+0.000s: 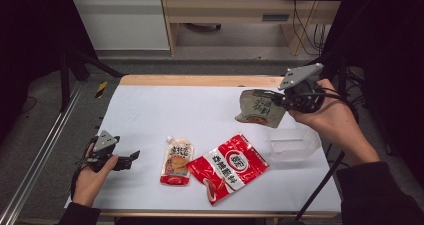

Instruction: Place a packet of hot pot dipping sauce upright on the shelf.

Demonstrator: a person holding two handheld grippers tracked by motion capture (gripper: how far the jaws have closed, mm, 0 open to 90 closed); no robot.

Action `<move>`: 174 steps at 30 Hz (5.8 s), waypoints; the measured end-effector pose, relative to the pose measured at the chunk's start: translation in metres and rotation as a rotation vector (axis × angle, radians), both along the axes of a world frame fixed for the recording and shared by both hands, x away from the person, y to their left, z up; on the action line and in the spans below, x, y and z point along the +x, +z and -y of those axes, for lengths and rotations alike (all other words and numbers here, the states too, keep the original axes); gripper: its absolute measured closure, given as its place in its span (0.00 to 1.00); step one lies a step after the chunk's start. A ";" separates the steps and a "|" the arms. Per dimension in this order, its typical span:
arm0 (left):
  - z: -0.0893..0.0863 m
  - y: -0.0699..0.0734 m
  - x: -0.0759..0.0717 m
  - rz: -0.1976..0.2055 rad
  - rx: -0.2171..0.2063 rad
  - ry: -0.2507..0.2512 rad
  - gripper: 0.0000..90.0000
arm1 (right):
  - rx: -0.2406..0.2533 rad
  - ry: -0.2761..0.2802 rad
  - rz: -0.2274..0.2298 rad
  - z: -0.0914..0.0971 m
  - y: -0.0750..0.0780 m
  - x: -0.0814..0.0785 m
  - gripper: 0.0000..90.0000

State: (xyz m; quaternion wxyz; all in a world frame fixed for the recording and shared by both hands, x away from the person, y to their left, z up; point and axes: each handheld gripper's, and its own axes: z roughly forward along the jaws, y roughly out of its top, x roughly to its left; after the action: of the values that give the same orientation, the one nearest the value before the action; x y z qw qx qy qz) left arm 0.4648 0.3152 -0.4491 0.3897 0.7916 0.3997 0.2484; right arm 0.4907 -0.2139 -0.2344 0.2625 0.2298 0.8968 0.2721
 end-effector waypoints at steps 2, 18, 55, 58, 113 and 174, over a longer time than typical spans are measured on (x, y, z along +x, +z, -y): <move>0.000 0.000 0.000 0.001 0.002 0.002 0.08 | -0.002 -0.011 -0.006 0.007 -0.003 -0.001 1.00; 0.000 0.000 0.000 0.001 0.010 0.006 0.07 | -0.034 0.007 -0.018 0.055 -0.022 -0.019 1.00; 0.000 -0.001 0.001 -0.005 0.024 0.010 0.07 | -0.021 0.033 -0.128 0.094 -0.049 -0.024 1.00; 0.000 -0.001 0.001 -0.005 0.025 0.010 0.08 | -0.021 0.036 -0.134 0.094 -0.048 -0.024 1.00; 0.001 -0.002 0.001 -0.009 0.034 0.005 0.08 | 0.075 -0.120 -0.166 0.109 -0.097 -0.015 0.48; 0.016 -0.002 -0.014 -0.003 0.060 -0.046 0.06 | 0.220 -0.056 -0.128 -0.175 -0.146 -0.007 0.39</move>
State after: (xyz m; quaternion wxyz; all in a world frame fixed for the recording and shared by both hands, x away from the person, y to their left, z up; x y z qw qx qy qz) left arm 0.4509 0.2987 -0.4516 0.3710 0.8124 0.3741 0.2499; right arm 0.4836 -0.0391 -0.3800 0.1855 0.2991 0.8697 0.3460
